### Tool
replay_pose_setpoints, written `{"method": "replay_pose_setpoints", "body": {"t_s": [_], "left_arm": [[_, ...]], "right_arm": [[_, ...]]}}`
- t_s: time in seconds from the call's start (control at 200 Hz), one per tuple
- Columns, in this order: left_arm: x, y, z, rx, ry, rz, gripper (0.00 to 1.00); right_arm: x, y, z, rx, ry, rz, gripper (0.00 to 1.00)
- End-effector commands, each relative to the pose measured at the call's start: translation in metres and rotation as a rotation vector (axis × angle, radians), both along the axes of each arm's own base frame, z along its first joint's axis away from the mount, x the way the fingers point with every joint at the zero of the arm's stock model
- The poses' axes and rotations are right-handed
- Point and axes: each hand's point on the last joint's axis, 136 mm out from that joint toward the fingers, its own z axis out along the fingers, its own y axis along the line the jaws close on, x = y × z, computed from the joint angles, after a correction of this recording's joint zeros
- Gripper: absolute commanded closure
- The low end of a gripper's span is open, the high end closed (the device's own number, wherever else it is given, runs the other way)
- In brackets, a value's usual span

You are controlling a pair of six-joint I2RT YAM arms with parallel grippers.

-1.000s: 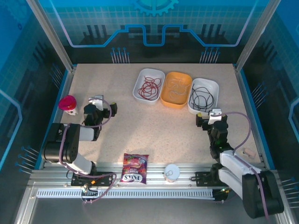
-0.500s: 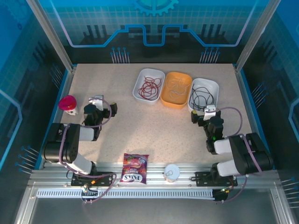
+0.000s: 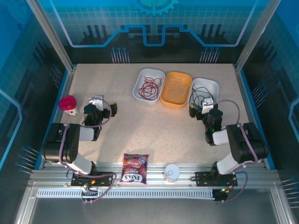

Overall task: Untangle the cables
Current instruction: Reset both arms

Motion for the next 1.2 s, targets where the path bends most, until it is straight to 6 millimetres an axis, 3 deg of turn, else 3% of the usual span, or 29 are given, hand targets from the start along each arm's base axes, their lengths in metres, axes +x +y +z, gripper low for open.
{"method": "replay_pose_setpoints", "body": {"t_s": [0.0, 0.21, 0.305, 0.545, 1.196], "left_arm": [[0.001, -0.003, 0.004, -0.012, -0.009, -0.015, 0.01], [0.001, -0.003, 0.003, -0.012, -0.007, -0.015, 0.01], [0.001, -0.003, 0.004, -0.012, -0.009, -0.015, 0.01], [0.001, -0.003, 0.004, -0.012, -0.007, -0.015, 0.01], [0.001, -0.003, 0.004, -0.011, -0.009, -0.015, 0.01]], "right_arm": [[0.004, 0.009, -0.002, 0.022, 0.053, 0.11, 0.0], [0.003, 0.012, 0.0, 0.051, 0.056, 0.154, 0.0], [0.006, -0.008, -0.002, 0.053, 0.06, 0.031, 0.0], [0.004, -0.03, -0.001, -0.008, 0.031, -0.179, 0.0], [0.004, -0.029, -0.001, -0.013, 0.035, -0.177, 0.0]]}}
